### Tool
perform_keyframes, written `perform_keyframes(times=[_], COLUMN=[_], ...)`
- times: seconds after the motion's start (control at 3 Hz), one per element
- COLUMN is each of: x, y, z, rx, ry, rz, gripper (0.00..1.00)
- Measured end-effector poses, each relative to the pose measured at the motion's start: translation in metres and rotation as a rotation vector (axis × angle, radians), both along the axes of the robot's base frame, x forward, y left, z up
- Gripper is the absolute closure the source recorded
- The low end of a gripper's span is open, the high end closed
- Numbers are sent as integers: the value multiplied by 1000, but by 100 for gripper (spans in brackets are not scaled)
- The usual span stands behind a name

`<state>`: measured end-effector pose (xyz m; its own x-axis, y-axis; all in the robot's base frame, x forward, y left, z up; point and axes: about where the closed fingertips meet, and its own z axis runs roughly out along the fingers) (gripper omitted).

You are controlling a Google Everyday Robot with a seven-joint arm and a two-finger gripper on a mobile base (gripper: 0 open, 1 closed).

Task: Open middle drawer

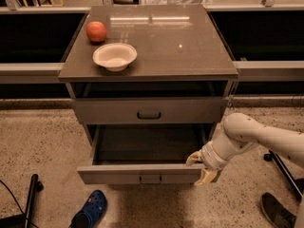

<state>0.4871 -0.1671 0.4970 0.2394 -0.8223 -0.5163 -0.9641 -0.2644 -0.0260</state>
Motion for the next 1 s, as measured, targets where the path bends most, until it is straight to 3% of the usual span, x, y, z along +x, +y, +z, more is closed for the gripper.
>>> perform_keyframes(times=[0.33, 0.67, 1.0], x=[-11, -8, 16], y=[2, 6, 6], z=[24, 27, 1], rx=[-7, -59, -88], ry=[-21, -68, -134], rz=[32, 43, -10], gripper=[43, 28, 5])
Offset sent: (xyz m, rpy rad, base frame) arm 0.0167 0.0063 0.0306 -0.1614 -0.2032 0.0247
